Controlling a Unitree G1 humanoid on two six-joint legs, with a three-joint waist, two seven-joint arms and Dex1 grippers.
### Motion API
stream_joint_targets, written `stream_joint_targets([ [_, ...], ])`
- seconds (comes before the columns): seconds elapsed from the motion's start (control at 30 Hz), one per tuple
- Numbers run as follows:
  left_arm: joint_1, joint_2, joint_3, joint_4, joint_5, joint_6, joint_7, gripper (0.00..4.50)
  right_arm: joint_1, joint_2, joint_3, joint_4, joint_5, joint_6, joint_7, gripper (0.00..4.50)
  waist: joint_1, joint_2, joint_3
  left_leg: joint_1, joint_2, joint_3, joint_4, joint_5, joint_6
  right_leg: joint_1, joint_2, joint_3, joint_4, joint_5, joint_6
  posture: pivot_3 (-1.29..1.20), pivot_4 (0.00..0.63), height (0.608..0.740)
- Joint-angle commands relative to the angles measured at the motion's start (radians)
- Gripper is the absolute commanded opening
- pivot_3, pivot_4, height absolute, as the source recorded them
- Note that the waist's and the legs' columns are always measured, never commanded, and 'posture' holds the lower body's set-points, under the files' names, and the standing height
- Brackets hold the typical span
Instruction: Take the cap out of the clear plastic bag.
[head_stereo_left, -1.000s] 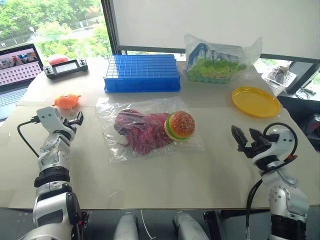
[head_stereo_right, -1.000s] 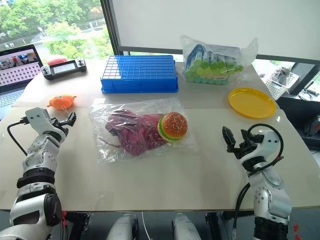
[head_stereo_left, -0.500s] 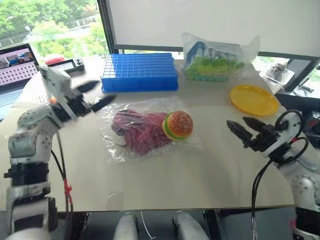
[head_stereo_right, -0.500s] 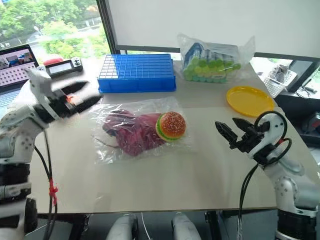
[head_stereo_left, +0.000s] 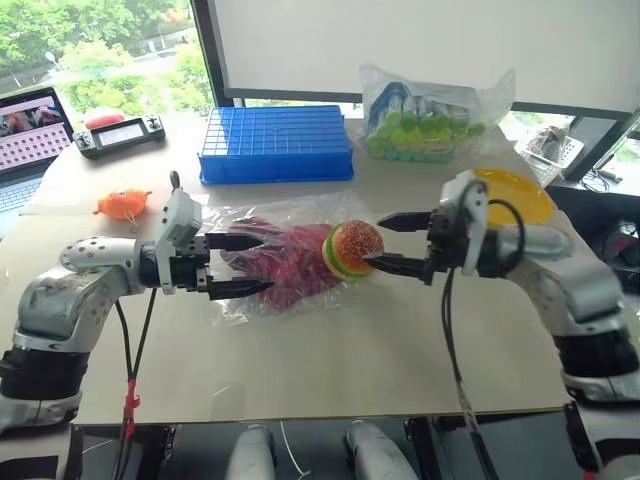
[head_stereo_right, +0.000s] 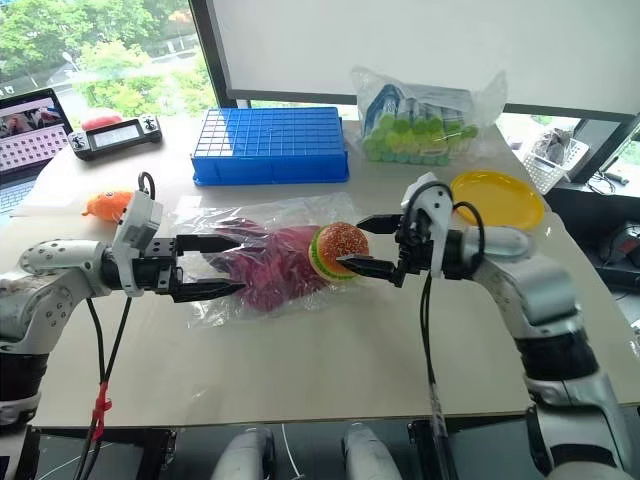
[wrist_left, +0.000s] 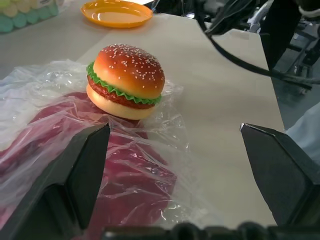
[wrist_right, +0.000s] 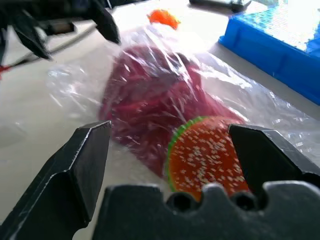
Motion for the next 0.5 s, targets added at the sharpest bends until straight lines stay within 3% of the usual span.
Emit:
stream_joint_targets([
  [0.03,-0.006,-0.007,0.019,-0.021,0.008,-0.02,0.006,4.47,-0.078,0.04,0.056,0.189,-0.126,-0.115,0.047,4.5,0.007,0.0,0.0,-0.005,0.0,0.0,0.0,0.0,0.0,-0.006,0.0,0.0,0.001,0.003,-0.004,0.0,0.15,0.713],
  [0.27,0.012,-0.008,0.044,-0.056,-0.005,-0.001,0.024,4.47,-0.18,0.125,0.162,0.533,-0.339,-0.268,0.076,4.5,0.015,0.0,0.0,-0.007,0.0,0.0,0.001,0.0,0.0,-0.01,0.0,0.0,0.004,0.004,-0.006,0.0,0.15,0.713],
  [0.5,0.024,-0.013,0.051,-0.06,0.005,-0.009,0.044,4.47,-0.207,0.174,0.175,0.623,-0.403,-0.316,0.121,4.5,0.014,0.0,0.0,0.003,0.0,0.0,0.002,0.001,-0.001,0.0,0.0,0.0,0.005,0.002,-0.003,0.0,0.15,0.713],
])
